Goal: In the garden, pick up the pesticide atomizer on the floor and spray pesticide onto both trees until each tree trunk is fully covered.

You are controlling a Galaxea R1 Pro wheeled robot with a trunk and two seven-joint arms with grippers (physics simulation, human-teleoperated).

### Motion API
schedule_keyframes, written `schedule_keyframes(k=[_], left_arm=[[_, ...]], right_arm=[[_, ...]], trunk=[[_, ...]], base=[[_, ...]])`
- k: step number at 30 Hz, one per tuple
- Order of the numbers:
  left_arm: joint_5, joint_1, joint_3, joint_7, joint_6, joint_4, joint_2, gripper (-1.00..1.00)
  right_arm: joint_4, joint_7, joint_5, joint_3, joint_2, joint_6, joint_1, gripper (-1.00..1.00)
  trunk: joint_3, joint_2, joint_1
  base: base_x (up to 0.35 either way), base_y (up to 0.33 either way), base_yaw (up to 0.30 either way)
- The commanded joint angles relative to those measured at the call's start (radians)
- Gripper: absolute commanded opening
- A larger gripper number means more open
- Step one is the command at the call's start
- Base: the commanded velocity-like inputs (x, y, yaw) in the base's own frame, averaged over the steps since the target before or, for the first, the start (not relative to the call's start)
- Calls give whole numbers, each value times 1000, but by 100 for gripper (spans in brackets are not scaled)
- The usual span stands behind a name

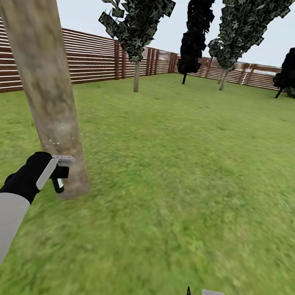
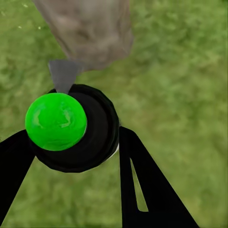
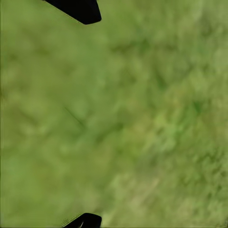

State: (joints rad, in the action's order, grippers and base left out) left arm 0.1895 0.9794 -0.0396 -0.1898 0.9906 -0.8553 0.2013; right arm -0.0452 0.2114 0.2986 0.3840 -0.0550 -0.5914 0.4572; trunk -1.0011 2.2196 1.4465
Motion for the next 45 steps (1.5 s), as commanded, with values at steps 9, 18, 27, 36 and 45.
schedule_keyframes(k=[9, 18, 27, 36, 45], left_arm=[[11, 1, 0, -39, 3, 1, -2, -100], [11, 0, 0, -40, 3, 1, -2, -100], [18, -40, -20, -45, -36, 61, 59, -100], [16, -71, -25, -45, -79, 92, 39, -100], [19, -85, -24, -46, -174, 162, 35, -100]], right_arm=[[-1, 5, 5, 9, 0, -1, 0, 100], [-1, 5, 5, 9, 0, -1, 0, 100], [-1, 5, 5, 9, 0, -1, 0, 100], [-1, 5, 5, 9, 0, -1, 0, 100], [-1, 4, 5, 9, 0, -1, 0, 100]], trunk=[[-1, 0, 0], [-1, 0, 0], [-1, 0, 0], [-1, 0, 0], [-1, 0, 0]], base=[[198, -231, 203], [19, -270, 2], [65, -271, 189], [227, -209, 110], [243, -195, 180]])
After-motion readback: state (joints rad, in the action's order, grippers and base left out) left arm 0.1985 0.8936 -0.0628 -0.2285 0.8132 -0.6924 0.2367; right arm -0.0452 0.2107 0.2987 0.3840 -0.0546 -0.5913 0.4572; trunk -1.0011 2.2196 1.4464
